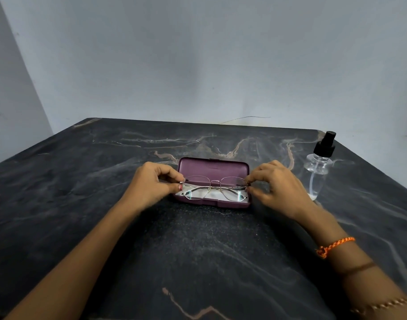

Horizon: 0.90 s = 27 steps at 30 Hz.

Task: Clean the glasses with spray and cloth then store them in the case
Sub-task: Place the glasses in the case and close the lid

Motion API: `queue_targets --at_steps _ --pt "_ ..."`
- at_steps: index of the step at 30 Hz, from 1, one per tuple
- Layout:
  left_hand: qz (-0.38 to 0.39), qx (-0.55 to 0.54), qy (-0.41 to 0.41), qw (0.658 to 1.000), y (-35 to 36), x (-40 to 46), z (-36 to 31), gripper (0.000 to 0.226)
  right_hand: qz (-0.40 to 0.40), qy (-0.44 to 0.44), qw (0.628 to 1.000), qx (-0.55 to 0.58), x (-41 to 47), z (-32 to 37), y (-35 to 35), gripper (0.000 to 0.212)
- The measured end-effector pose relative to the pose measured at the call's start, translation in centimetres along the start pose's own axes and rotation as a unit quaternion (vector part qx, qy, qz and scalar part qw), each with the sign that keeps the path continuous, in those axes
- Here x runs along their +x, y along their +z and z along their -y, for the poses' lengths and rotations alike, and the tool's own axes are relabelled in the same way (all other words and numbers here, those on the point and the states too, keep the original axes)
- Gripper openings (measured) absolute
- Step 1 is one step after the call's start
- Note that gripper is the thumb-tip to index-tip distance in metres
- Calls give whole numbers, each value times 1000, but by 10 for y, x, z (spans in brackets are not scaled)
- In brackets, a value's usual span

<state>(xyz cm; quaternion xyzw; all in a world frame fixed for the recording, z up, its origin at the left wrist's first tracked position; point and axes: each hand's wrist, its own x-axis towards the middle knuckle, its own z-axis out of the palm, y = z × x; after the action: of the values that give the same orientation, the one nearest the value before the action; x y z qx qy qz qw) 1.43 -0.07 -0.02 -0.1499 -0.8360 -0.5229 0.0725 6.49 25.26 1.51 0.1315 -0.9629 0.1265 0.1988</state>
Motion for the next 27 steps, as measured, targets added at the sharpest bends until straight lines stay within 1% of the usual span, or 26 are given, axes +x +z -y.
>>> queue_targets --at_steps 3,7,10,12,14,23,27 --pt "21 -19 -8 1000 -2 -1 -1 29 3 5 1000 7 0 2 -1 16" --pt "92 -90 -25 991 -8 -3 -4 34 7 5 1000 15 0 1 -2 16" --pt "131 -104 -41 985 -11 -4 -4 43 12 11 1000 20 -1 1 -1 17" --pt "135 -101 -45 985 -10 -3 -4 52 17 16 999 24 0 1 -1 17" --pt "125 -97 -42 986 -7 -2 -3 56 21 21 999 31 0 1 -1 18" --pt "127 -88 -25 988 -6 -1 2 58 17 26 998 57 1 3 4 19" --pt "127 -80 -13 989 -5 -1 2 65 4 27 998 65 2 3 5 15"
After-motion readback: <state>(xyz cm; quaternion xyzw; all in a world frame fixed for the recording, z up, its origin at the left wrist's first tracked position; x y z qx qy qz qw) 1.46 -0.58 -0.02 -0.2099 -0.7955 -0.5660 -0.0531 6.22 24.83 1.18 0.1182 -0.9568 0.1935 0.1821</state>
